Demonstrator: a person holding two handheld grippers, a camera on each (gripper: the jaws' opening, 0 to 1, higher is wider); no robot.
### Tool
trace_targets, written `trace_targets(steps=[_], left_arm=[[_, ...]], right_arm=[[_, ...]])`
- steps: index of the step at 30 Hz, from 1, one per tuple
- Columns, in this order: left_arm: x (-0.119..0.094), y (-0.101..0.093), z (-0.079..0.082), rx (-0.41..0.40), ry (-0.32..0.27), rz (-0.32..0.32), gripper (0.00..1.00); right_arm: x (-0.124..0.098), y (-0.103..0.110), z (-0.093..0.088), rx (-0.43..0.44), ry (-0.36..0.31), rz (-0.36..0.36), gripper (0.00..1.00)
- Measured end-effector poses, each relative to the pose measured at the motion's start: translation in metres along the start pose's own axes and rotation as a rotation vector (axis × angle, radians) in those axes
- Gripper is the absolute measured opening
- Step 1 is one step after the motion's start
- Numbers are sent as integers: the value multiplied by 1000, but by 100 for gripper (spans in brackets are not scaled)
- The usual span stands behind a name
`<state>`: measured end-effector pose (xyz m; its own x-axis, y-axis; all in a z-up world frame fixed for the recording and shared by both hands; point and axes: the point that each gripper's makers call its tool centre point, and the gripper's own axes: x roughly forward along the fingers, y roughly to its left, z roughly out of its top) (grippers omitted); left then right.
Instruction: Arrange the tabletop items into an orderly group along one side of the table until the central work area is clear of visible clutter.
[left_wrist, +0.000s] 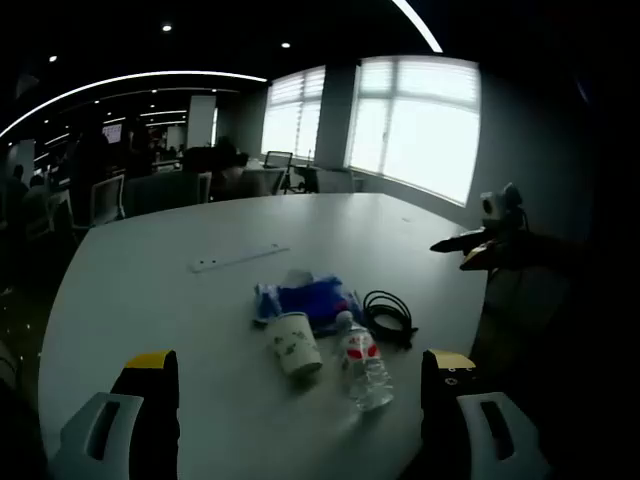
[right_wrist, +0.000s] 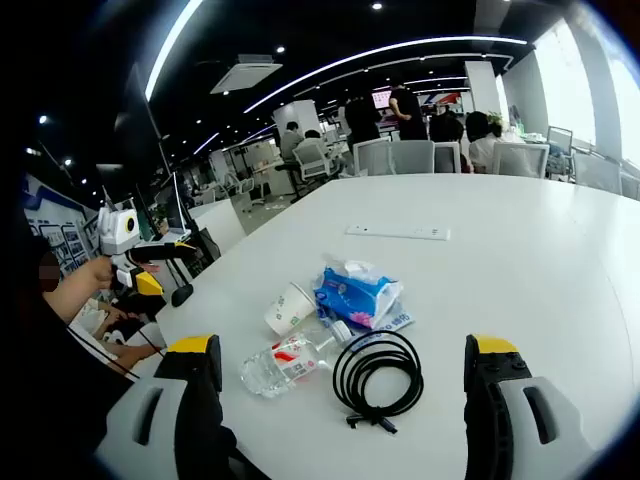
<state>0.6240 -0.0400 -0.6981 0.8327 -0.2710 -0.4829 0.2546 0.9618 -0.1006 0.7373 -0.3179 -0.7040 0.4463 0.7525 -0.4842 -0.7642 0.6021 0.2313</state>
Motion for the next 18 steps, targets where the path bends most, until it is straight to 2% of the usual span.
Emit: trace_targets(steps=[18], left_arm=[[-1,7,3,-12,-15,18,100]], right_arm=[[6,-3,2,-23,5,-1,98]])
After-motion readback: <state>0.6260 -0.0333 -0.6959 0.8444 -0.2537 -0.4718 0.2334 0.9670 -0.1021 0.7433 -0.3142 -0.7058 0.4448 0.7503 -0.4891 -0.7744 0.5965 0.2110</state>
